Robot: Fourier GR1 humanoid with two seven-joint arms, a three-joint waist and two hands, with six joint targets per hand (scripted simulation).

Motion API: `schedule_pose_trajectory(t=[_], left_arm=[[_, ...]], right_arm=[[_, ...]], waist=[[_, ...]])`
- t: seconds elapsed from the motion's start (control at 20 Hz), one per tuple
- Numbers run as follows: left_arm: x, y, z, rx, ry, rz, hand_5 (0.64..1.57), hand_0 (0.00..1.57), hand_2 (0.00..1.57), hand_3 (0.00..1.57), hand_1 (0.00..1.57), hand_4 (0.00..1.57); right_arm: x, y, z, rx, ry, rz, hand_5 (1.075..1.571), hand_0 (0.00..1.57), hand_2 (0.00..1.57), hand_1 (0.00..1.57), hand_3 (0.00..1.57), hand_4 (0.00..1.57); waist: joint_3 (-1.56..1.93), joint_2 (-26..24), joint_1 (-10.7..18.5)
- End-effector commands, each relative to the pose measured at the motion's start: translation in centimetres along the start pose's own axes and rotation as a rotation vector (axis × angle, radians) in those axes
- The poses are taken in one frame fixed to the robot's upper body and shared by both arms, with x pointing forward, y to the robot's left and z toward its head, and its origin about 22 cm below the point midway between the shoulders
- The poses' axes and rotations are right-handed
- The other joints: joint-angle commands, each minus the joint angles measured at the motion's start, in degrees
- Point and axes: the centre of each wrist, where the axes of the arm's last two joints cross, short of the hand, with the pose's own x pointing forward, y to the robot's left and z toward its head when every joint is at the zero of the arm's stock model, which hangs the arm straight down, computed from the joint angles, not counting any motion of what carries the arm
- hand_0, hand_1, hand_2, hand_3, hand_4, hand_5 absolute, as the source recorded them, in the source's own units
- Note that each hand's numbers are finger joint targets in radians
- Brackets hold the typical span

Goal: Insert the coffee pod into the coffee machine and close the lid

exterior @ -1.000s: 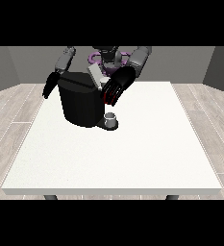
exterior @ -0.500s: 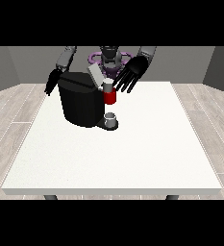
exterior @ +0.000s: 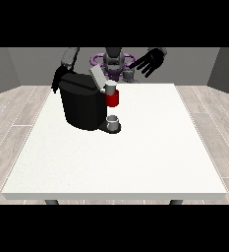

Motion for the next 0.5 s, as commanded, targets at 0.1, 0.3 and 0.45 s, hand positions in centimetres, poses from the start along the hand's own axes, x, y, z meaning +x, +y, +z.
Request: schedule_pose_trajectory(t=[0.1, 0.3, 0.45], left_arm=[[-6.9, -8.2, 5.1, 0.061, 0.126, 0.454, 1.571, 0.00, 0.00, 0.00, 0.00, 0.27], [-9.4, -12.0, 8.5, -0.002, 0.218, 0.519, 1.571, 0.00, 0.00, 0.00, 0.00, 0.39], [-11.9, -11.7, 11.6, 0.002, 0.320, 0.535, 1.571, 0.00, 0.00, 0.00, 0.00, 0.44]], right_arm=[[-4.0, -1.3, 3.0, -0.024, 0.095, -0.013, 1.571, 0.00, 0.00, 0.00, 0.00, 0.00], [-2.9, -0.4, 3.0, 0.037, 0.048, -0.038, 1.571, 0.00, 0.00, 0.00, 0.00, 0.00], [1.5, 1.0, 1.6, 0.159, -0.005, -0.079, 1.571, 0.00, 0.00, 0.00, 0.00, 0.00]], waist=[[0.07, -9.6, 4.8], [0.12, -16.3, 7.8], [0.07, -18.5, 7.4]])
